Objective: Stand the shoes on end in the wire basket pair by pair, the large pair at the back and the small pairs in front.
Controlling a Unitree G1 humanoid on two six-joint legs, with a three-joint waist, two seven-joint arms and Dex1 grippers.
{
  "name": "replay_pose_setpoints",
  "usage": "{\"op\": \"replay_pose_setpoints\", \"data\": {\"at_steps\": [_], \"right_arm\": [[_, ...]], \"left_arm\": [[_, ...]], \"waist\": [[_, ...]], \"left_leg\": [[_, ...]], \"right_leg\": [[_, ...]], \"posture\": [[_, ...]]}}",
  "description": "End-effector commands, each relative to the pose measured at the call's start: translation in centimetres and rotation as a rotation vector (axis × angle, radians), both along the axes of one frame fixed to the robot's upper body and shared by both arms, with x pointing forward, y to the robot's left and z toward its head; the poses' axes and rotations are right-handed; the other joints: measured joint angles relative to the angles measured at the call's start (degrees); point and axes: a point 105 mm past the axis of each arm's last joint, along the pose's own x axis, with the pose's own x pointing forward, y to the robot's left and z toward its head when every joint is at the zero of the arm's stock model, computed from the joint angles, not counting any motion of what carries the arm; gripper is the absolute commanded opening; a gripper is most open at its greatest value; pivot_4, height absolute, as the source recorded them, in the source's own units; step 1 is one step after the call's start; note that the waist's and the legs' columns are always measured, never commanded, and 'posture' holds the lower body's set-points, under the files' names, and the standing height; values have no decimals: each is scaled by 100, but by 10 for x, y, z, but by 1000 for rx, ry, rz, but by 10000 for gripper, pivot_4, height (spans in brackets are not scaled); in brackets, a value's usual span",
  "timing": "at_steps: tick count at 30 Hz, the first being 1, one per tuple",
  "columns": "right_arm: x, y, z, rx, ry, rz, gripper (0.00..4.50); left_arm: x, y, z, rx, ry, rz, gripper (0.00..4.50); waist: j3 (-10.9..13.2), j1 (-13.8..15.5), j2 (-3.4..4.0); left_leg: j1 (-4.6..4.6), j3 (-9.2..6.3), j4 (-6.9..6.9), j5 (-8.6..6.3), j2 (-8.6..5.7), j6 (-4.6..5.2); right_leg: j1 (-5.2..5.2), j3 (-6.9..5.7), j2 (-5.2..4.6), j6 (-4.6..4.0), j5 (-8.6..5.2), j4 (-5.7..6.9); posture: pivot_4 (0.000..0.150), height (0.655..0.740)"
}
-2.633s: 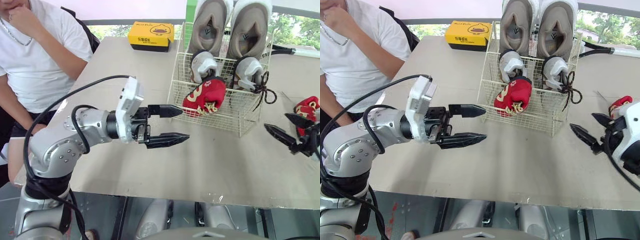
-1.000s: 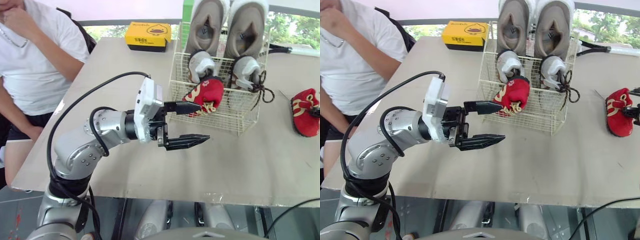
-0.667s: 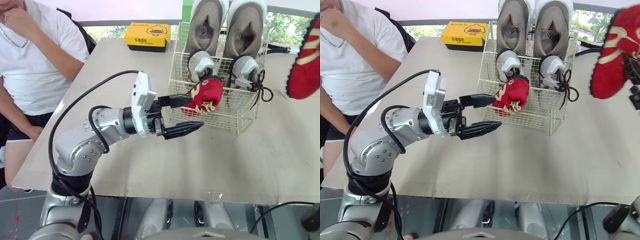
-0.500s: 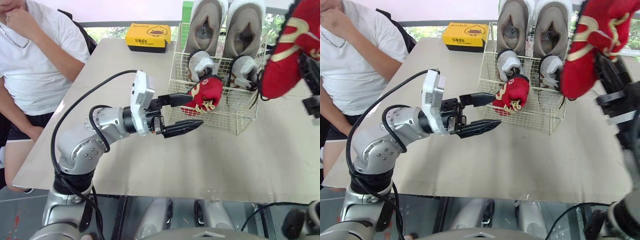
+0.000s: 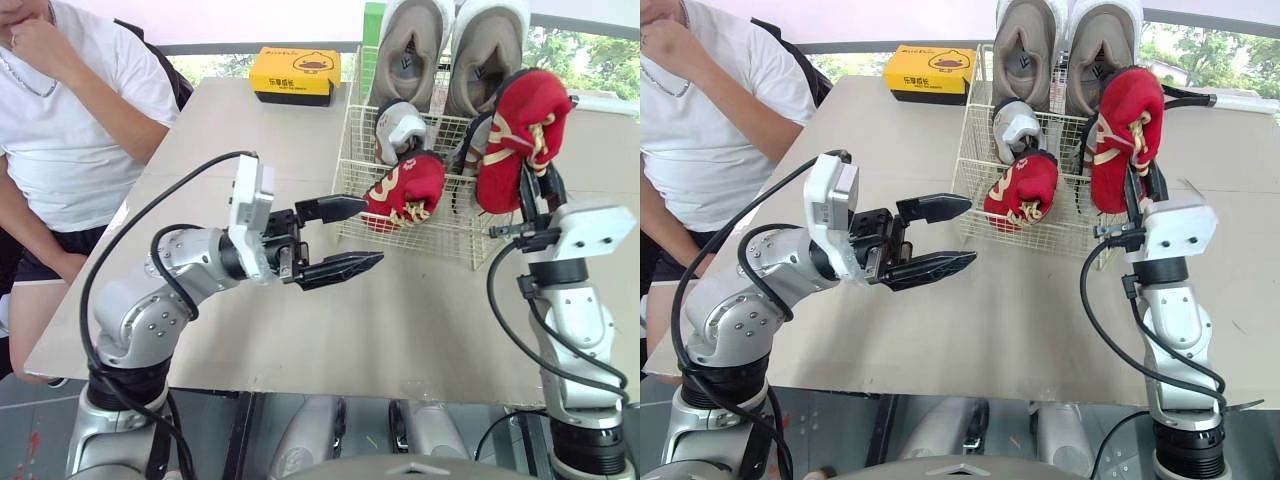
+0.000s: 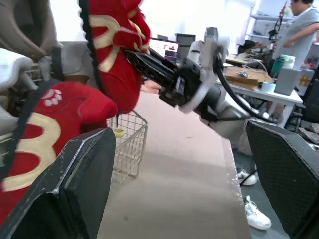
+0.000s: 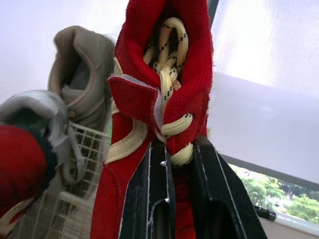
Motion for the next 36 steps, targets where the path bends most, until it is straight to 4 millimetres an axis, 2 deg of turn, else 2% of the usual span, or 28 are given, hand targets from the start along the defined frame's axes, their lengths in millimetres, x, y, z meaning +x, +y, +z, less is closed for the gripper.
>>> {"op": "replay_pose_setpoints", "data": {"at_steps": [1, 5, 7, 11, 13, 17, 22, 25, 28, 32, 36], "right_arm": [[4, 8, -33, 10, 66, 33, 1063], [14, 4, -71, 29, 150, 14, 1063], [17, 1, -80, 67, 173, 13, 1063], [17, 5, -93, 110, 230, 98, 14776], [11, 6, -90, 112, 245, 147, 25627], [-13, 8, -74, 42, 280, 259, 44142], [-40, -2, -39, -95, 325, 349, 44699], [-53, -3, -27, -156, 408, 439, 44699], [-70, -2, -24, -231, 537, 587, 44699], [-80, -21, -34, -316, 706, 674, 44699], [-83, -60, -43, -360, 806, 626, 44699]], "left_arm": [[-7, 4, 8, -13, -45, 7, 45000], [-10, 9, 3, -14, -42, 22, 45000], [-10, 11, 2, -13, -42, 31, 45000], [-9, 12, -4, -7, -38, 43, 45000], [-9, 13, -7, 2, -33, 45, 45000], [-6, 15, -12, 22, -8, 65, 45000], [2, 14, -26, 35, 50, 117, 45000], [4, 11, -29, 20, 83, 141, 45000], [8, 11, -38, 69, 96, 187, 45000], [9, 15, -48, 121, 108, 211, 45000], [-3, 27, -61, 205, 128, 195, 45000]], "waist": [[0, -3, -2], [-1, -11, -3], [-1, -9, -3], [-10, -15, -18], [-11, -15, -19], [-10, 8, -18], [0, 6, -8], [0, 13, -8], [1, 32, -9], [3, 72, -13], [3, 138, -13]], "left_leg": [[31, 0, -5, -1, 0, 1], [47, 1, -5, -2, 0, 3], [61, 0, -5, -6, 1, 9], [92, -1, -9, -16, 2, 24], [104, 2, -13, -17, 2, 27], [105, -3, -18, -18, 5, 28], [89, -1, -18, -21, 4, 35], [68, -6, -18, -22, 7, 35], [42, -17, -17, -22, 8, 36], [26, -24, -16, -31, 9, 51], [18, -22, -19, -41, 11, 66]], "right_leg": [[32, 0, 0, -1, -1, -6], [47, 3, 0, -2, -2, -4], [53, 2, 0, -3, -2, -3], [84, 4, 0, -4, -3, -5], [92, 10, 0, -16, -10, -5], [96, 5, 0, -19, -14, -7], [87, 6, -5, -18, -15, -24], [75, -1, -4, -5, -8, -26], [63, -19, -5, -4, -8, -37], [66, -32, -9, -2, -6, -66], [69, -35, -13, -3, -5, -94]], "posture": [[1500, 7400], [1500, 7400], [1500, 7400], [1500, 7400], [1500, 7400], [1500, 7400], [1500, 7400], [1500, 7400], [1500, 7400], [1500, 7400], [1500, 7400]]}}
